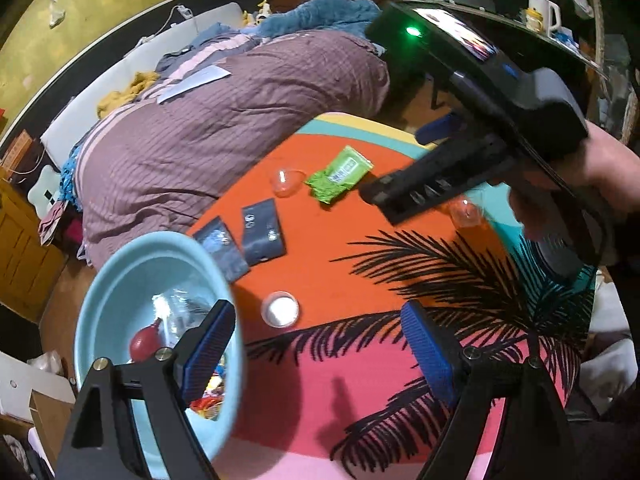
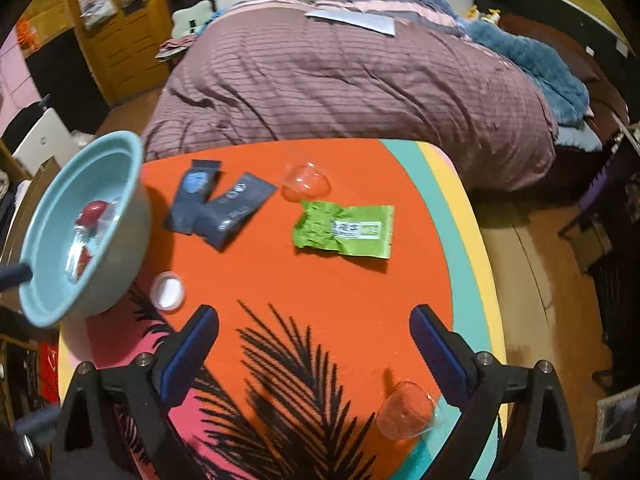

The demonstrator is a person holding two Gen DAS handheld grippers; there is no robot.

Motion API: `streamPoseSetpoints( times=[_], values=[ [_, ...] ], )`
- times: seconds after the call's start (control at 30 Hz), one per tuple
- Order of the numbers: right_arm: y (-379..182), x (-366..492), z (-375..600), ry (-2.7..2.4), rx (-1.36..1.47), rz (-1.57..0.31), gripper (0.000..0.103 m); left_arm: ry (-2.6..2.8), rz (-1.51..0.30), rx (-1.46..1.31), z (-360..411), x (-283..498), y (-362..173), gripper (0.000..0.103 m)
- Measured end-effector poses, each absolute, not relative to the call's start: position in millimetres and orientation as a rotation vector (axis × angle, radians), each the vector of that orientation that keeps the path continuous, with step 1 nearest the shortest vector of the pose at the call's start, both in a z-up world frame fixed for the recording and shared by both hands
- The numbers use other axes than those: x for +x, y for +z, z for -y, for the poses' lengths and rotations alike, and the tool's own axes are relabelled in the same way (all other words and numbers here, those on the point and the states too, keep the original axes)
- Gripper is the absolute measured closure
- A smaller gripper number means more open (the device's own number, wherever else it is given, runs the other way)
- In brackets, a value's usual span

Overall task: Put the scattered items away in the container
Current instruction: 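Withdraw both tools from the basin and move the right tool to the green tea packet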

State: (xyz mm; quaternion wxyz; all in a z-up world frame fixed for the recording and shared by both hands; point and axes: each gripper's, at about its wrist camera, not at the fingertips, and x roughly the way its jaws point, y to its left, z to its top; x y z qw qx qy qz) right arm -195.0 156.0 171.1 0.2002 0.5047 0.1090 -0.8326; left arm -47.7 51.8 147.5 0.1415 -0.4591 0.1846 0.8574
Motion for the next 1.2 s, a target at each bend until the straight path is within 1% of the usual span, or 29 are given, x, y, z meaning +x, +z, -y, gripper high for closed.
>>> streamPoseSetpoints(
  times=[0.2,0.5,0.63,0.77,0.97,1.2],
  values=[
    [160,-214,-162,-2.342,1.451,-0.260,0.005,2.457,-0.543,-1.383,-55,-53,128,0.015],
    [145,-240,-156,-2.325,1.496,-0.242,0.005,2.436,-0.544,-1.471,-69,-73,108,0.015],
    [139,-250,-156,-2.315,1.508,-0.238,0.005,2.458,-0.491,-1.523,-66,-88,100,0.015],
    [133,-263,-152,-2.309,1.529,-0.253,0.005,2.468,-0.458,-1.599,-62,-103,85,0.015],
    [119,-281,-145,-2.311,1.567,-0.324,0.005,2.461,-0.426,-1.692,-60,-120,68,0.015],
    [106,-295,-140,-2.292,1.597,-0.340,0.004,2.482,-0.442,-1.743,-61,-127,61,0.014]
  ],
)
